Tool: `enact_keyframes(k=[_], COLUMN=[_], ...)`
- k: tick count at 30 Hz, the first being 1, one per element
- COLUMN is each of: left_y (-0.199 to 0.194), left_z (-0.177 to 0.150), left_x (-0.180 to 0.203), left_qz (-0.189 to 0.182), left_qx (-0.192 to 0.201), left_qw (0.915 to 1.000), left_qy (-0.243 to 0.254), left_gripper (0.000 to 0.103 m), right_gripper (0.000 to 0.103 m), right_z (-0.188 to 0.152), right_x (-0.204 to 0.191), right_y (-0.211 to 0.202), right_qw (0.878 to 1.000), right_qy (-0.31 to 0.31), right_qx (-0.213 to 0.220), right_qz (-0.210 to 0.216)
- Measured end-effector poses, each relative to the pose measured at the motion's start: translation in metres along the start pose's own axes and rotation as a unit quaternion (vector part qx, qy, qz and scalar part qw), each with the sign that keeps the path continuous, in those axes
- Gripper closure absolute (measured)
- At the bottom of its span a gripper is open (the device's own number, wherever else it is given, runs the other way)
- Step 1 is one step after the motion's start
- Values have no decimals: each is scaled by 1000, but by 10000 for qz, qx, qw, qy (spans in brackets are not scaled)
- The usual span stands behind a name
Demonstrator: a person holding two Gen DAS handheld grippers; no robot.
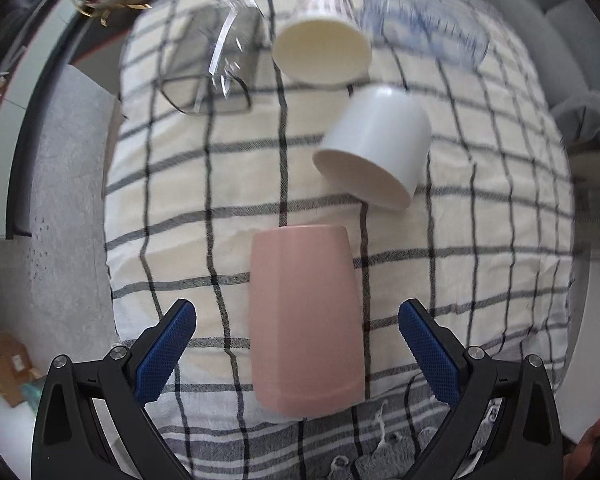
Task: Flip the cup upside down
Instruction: 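Grasp the pink cup with the left tool while the right tool releases it, then rotate the pink cup base up with the left tool and lower it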
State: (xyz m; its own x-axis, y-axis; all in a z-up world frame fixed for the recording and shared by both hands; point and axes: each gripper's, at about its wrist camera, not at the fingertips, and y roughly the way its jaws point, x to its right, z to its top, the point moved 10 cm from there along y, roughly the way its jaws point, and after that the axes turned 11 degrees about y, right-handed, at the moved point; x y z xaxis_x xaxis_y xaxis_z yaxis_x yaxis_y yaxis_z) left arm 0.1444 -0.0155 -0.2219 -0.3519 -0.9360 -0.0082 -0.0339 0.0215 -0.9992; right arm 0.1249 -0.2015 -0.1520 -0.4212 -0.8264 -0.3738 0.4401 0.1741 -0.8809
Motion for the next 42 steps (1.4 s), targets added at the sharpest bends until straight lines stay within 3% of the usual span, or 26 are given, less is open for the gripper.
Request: enact_keyframes(k=[9, 18, 23, 29, 33, 37, 39, 42], left_y=[40, 65, 74, 58, 34, 2, -19, -40], left_z=[1, -5, -14, -13, -3, 12, 16, 17], left_x=[5, 9, 13, 10, 9, 5, 6, 11], left_qz=[67, 162, 11, 103, 192, 440, 581, 444], left_qx=[-1340, -1836, -1950, -1704, -1337, -483, 143, 916], left_qw=[9906, 9819, 9801, 9842, 9896, 9961, 9964, 9931], left_qy=[273, 428, 382, 458, 491, 589, 592, 585], left_gripper=[6, 12, 34, 34, 34, 34, 34, 34], right_gripper=[14, 14, 14, 14, 14, 14, 14, 14], right_z=[11, 14, 13, 11, 12, 15, 17, 18], right_x=[0, 12, 18, 16, 14, 15, 17, 19], right_y=[29, 63, 74, 75, 67, 54, 45, 35], right_qw=[9983, 9936, 9914, 9910, 9916, 9930, 9942, 9953], right_qy=[335, 670, 797, 778, 750, 706, 649, 568], right_qx=[-353, -786, -911, -944, -863, -675, -526, -352], right_qz=[307, 463, 496, 545, 606, 666, 680, 697])
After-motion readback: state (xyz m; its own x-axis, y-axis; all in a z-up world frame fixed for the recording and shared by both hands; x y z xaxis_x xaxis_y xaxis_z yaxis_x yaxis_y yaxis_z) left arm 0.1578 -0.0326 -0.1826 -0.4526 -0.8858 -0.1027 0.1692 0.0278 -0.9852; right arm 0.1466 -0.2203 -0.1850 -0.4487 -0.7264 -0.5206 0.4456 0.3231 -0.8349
